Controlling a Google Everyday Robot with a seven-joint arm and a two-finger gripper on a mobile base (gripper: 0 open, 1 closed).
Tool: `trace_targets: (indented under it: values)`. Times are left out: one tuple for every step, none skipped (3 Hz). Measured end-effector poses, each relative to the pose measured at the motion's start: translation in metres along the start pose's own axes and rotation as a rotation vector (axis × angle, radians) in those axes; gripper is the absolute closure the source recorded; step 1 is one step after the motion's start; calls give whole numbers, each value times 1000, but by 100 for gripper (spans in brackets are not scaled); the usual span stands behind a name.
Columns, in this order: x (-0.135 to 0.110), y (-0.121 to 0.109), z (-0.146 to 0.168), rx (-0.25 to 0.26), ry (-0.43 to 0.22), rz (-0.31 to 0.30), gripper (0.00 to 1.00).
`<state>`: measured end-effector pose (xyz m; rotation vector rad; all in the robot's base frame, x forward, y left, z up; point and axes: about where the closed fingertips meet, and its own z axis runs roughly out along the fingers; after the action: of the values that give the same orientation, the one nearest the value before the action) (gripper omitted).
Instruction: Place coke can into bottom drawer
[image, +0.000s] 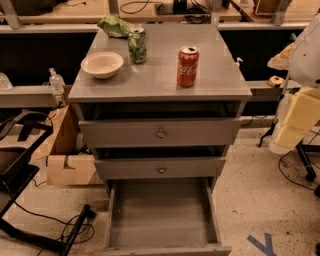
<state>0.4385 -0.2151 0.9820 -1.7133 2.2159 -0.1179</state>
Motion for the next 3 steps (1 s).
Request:
trace_targets:
  values:
    - [0, 0, 0, 0, 0, 0, 0]
    - [-2, -12, 5, 34, -26, -1, 0]
    - [6, -37, 24, 82, -115, 19, 0]
